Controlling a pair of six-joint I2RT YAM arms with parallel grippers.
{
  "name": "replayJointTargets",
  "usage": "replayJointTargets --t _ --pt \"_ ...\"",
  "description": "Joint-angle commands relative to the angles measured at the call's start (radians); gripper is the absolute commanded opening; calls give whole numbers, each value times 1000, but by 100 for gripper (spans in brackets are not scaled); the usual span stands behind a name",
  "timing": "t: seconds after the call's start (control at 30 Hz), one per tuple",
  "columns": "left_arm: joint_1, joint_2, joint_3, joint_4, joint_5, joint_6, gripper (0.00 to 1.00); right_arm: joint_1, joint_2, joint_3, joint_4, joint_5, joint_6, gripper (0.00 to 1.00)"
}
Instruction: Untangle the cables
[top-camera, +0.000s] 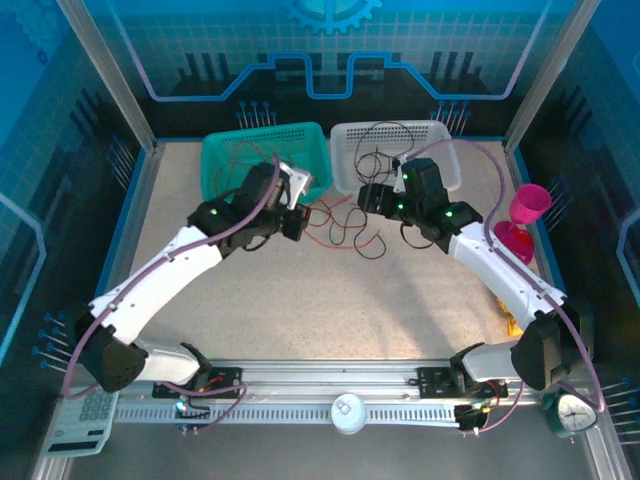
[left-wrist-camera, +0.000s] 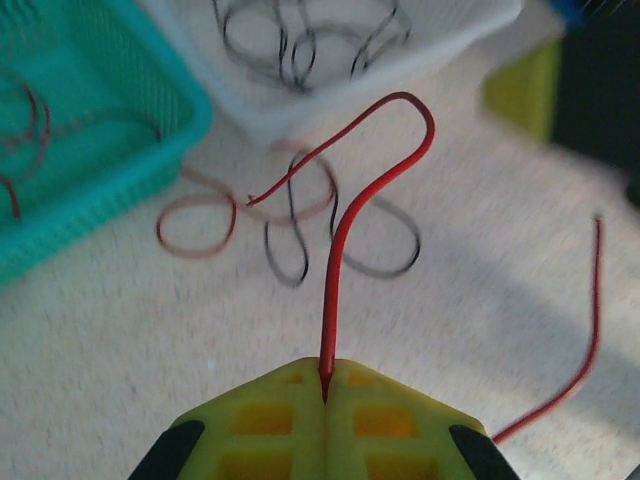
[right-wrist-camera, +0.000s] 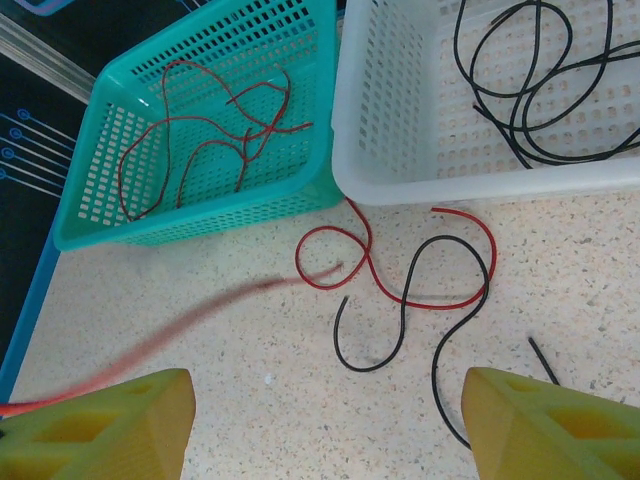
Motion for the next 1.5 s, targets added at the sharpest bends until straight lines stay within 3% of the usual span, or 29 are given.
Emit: replayJointTargets --t 0.0,0.27,0.47,0.63,0.77,0.9,1.1,1.47 --pt "20 4 95 -50 29 56 0 21 -10 4 -1 32 -19 72" --pt "211 74 360 -45 73 71 0 24 -48 -15 -24 94 -31 72" --pt "364 205 445 -40 109 82 0 16 -76 -21 -47 127 -46 72" --pt "401 298 423 84 0 160 0 9 -80 -29 -56 131 -59 72" --pt "435 415 542 27 -10 156 0 1 -81 -31 -68 129 -67 72" --pt "441 469 590 -32 20 78 0 -10 -83 -41 -64 126 -67 72" --pt "456 445 475 5 99 -64 0 -24 -75 -47 -54 115 -64 72" --pt "578 583 512 -23 201 -182 0 -28 -78 -50 -53 100 -60 72"
